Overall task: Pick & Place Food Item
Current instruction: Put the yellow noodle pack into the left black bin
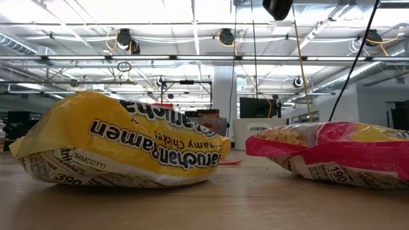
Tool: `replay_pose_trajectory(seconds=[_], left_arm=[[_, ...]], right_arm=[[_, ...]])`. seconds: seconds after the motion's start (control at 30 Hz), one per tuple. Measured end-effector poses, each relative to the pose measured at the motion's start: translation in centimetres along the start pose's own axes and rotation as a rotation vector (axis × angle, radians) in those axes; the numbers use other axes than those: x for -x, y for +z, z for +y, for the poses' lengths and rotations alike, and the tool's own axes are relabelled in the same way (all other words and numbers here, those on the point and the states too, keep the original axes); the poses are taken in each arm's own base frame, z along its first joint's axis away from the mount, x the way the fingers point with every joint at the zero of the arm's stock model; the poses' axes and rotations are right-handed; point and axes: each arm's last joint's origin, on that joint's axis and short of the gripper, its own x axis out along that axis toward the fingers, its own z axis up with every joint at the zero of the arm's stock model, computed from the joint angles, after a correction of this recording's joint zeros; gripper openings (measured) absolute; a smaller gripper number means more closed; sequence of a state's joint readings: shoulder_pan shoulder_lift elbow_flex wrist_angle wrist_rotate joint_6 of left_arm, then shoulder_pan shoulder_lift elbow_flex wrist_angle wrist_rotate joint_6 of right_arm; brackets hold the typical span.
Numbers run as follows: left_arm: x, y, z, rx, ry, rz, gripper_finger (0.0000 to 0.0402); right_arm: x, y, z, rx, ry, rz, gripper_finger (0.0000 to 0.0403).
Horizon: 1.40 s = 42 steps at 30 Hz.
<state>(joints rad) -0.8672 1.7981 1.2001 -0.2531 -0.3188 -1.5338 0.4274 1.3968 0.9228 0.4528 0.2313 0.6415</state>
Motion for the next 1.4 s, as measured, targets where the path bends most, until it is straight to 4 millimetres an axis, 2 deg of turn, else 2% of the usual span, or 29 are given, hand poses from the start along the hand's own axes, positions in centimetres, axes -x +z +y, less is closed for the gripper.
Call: replay_pose_trajectory(seconds=[0.17,0.27,0.37,0.5,0.8,0.97,1.4], left_arm=[[-0.7,-2.6,3.9,0.217,-0.039,-0.019,0.0230],[0.5,-4.4,5.6,0.372,-0.223,-0.172,0.0230],[1.9,-4.9,7.2,0.433,-0.339,-0.335,0.0230],[2.8,-4.1,7.5,0.485,-0.366,-0.380,0.0230],[0.7,-0.2,8.6,0.525,-0.188,-0.255,0.0230],[0.3,0.6,9.1,0.545,-0.123,-0.193,0.0230],[-0.4,1.5,10.3,0.541,0.006,-0.164,0.0230]], right_arm=[[0.1,0.0,0.2,-0.017,0.084,-0.012,0.0155],[0.2,0.0,0.3,-0.042,0.108,-0.004,0.0155],[0.2,0.0,0.5,-0.038,0.118,-0.015,0.0155],[0.2,0.0,0.5,-0.039,0.116,-0.014,0.0155],[0.2,0.0,0.5,-0.033,0.111,-0.019,0.0155],[0.2,0.0,0.5,-0.032,0.110,-0.019,0.0155],[0.2,0.0,0.4,0.011,0.106,-0.017,0.0155]])
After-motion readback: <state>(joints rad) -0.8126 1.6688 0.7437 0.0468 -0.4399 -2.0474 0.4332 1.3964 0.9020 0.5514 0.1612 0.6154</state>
